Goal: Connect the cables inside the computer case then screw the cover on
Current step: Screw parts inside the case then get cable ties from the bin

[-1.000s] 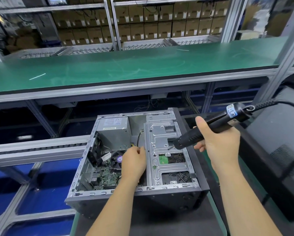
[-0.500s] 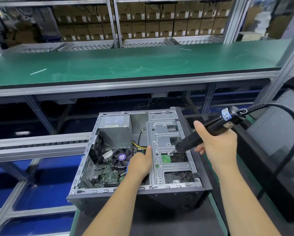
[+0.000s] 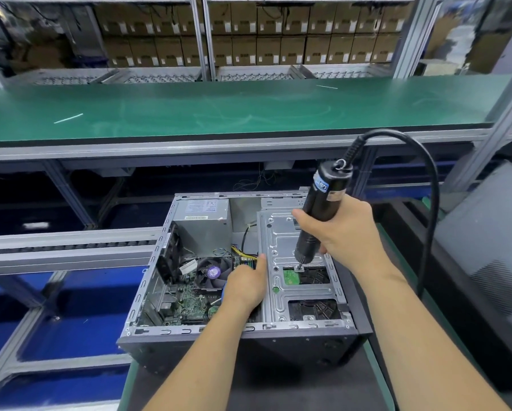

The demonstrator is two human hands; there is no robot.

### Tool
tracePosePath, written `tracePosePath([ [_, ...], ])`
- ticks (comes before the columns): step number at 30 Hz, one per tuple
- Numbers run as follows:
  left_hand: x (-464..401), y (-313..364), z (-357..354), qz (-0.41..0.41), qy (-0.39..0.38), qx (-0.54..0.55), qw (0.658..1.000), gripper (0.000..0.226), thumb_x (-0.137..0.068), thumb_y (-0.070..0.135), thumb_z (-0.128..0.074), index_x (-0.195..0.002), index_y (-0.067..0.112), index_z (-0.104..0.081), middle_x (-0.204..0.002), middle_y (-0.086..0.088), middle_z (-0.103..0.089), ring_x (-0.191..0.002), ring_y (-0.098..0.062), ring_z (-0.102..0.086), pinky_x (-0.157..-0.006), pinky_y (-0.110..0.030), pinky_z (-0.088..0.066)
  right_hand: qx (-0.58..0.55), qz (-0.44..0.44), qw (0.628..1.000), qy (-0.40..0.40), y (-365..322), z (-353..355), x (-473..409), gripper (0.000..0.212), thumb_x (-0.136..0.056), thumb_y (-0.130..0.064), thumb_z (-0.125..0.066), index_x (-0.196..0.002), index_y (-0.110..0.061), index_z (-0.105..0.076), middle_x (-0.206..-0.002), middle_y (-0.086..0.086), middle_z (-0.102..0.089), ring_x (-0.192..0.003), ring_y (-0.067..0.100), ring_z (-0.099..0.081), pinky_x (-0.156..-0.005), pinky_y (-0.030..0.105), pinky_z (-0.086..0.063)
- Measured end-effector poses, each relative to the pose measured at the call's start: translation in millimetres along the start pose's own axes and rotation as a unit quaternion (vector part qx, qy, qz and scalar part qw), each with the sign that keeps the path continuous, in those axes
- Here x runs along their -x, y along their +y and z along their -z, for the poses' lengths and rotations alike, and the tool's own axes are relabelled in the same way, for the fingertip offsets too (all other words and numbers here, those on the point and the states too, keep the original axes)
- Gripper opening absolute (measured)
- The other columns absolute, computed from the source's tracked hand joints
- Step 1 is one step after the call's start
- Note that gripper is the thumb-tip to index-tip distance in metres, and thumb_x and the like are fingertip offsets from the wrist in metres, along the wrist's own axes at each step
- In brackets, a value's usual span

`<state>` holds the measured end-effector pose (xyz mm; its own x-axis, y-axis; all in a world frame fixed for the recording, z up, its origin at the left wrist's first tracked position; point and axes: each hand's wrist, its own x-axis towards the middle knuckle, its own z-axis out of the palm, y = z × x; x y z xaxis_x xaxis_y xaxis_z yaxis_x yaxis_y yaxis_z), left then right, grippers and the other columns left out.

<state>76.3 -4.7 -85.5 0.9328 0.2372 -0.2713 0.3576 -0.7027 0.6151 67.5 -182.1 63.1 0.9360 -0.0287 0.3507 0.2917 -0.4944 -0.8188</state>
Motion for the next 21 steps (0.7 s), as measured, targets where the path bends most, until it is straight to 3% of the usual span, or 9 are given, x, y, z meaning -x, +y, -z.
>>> tracePosePath([
  [1,0,0,0,0.003,0.004,0.005,1.0,0.056,-0.104,0.051,-0.025,-0.127,0.013,-0.061,-0.098,-0.014,-0.062,-0.086,-0.033,-0.056,-0.071,-0.031,-0.037,0.009,0.005,1.0,-0.006,0,-2,-2,0.033,-0.069,-0.054,-0.076,-0.074,-0.024,-0.063,-0.065,-0.009,-0.068,-0.05,0.011,-0.061,-0.053,0.036,-0.058],
  [5,1,1,0,0.012,0.021,0.041,0.999,0.066,-0.101,0.057,-0.032,-0.111,0.002,-0.066,-0.11,-0.017,-0.068,-0.104,-0.034,-0.063,-0.078,-0.031,-0.044,0.009,0.006,1.0,-0.013,4,-5,-8,0.029,-0.067,-0.055,-0.073,-0.08,-0.03,-0.064,-0.067,-0.009,-0.07,-0.058,0.014,-0.065,-0.055,0.044,-0.06],
  [13,-1,0,-3,0.004,0.029,0.026,0.999,0.067,-0.101,0.058,-0.029,-0.111,0.002,-0.065,-0.111,-0.017,-0.068,-0.105,-0.034,-0.063,-0.075,-0.03,-0.041,-0.004,-0.007,1.0,-0.016,9,-5,-16,0.025,-0.068,-0.054,-0.073,-0.074,-0.031,-0.064,-0.066,-0.013,-0.067,-0.048,0.005,-0.058,-0.049,0.026,-0.051],
  [21,0,1,0,-0.001,0.029,0.017,0.999,0.067,-0.101,0.058,-0.029,-0.111,0.003,-0.066,-0.108,-0.017,-0.068,-0.102,-0.034,-0.063,-0.075,-0.03,-0.041,-0.001,-0.011,0.999,-0.034,4,-11,-16,0.026,-0.066,-0.051,-0.072,-0.075,-0.028,-0.063,-0.065,-0.01,-0.065,-0.054,0.009,-0.059,-0.052,0.036,-0.059],
])
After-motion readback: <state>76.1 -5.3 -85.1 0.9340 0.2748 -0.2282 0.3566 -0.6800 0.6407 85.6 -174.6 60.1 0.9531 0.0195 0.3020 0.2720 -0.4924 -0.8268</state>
